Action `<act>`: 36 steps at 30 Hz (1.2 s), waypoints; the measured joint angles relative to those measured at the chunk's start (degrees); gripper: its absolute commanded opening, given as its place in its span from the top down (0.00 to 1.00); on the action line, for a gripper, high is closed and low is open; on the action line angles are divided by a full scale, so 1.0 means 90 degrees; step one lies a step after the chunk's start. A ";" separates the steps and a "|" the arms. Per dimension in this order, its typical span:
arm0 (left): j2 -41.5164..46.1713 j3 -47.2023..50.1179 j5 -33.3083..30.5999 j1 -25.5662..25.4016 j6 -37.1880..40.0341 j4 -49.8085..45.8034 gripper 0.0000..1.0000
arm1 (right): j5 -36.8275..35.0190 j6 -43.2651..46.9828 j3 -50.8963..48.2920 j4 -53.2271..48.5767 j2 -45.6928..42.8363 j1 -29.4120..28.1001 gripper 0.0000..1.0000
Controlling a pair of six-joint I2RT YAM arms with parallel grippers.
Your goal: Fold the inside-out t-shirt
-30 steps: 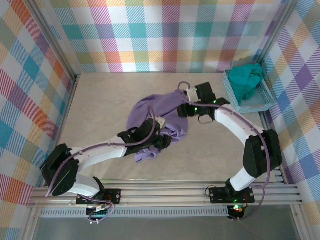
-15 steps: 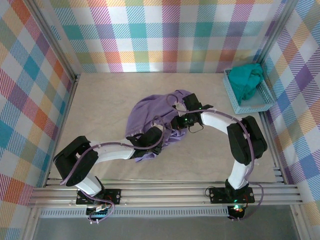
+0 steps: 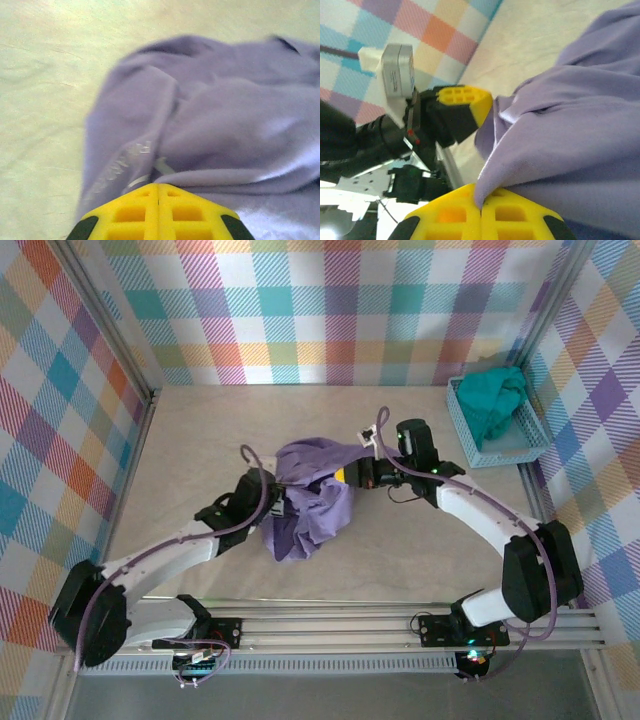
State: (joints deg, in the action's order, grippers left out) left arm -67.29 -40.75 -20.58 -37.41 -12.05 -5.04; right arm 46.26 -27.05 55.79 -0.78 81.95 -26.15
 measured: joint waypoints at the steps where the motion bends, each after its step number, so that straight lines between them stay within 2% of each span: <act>1: 0.0129 -0.0007 -0.0119 0.0063 -0.0053 -0.0112 1.00 | 0.0044 -0.0041 0.0002 0.0029 0.0000 -0.0027 1.00; 6: 0.0192 -0.0231 -0.0687 0.0109 -0.0335 -0.1008 1.00 | -0.0267 0.0262 0.0109 -0.0527 0.0010 -0.0087 1.00; 7: 0.0160 -0.0291 -0.0772 0.0109 -0.0389 -0.1195 0.97 | -0.0352 0.0345 0.0148 -0.0627 0.0027 -0.0087 1.00; 9: 0.0102 -0.0393 -0.0816 0.0109 -0.0471 -0.1477 0.80 | -0.0512 0.0510 0.0216 -0.0780 0.0109 -0.0087 1.00; 11: 0.0104 -0.0415 -0.0617 0.0109 -0.0580 -0.1596 0.67 | -0.0607 0.0610 0.0219 -0.0852 0.0219 -0.0087 1.00; 14: 0.0165 -0.0396 0.0070 0.0109 -0.0668 -0.1566 0.54 | -0.0702 0.0661 0.0219 -0.0916 0.0410 -0.0087 1.00; 18: 0.0357 -0.0270 0.1049 0.0000 -0.0811 -0.1423 0.43 | -0.0809 0.0733 0.0211 -0.0935 0.0486 -0.0087 1.00; 21: 0.0274 -0.0270 0.1428 -0.0323 -0.0758 -0.1377 0.38 | -0.0862 0.0758 0.0211 -0.0935 0.0486 -0.0087 1.00; 25: -0.0289 -0.0352 0.1511 -0.0933 -0.0627 -0.1350 0.37 | -0.0933 0.0775 0.0211 -0.0935 0.0486 -0.0087 1.00; 28: -0.0738 -0.0372 0.1435 -0.1243 -0.0554 -0.1324 0.40 | -0.0976 0.0775 0.0211 -0.0947 0.0486 -0.0085 1.00; 32: -0.1129 -0.0374 0.1156 -0.1299 -0.0488 -0.1307 0.40 | -0.1032 0.0799 0.0211 -0.1078 0.0486 -0.0015 1.00; 36: -0.0962 -0.0374 0.0940 -0.1246 -0.0311 -0.1207 0.37 | -0.1090 0.1098 0.0211 -0.1263 0.0459 0.0034 1.00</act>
State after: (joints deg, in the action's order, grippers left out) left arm -75.94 -44.12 -12.12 -48.62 -14.85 -15.90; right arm 36.45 -17.17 57.69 -12.14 86.08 -25.85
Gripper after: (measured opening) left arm 0.619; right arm 0.067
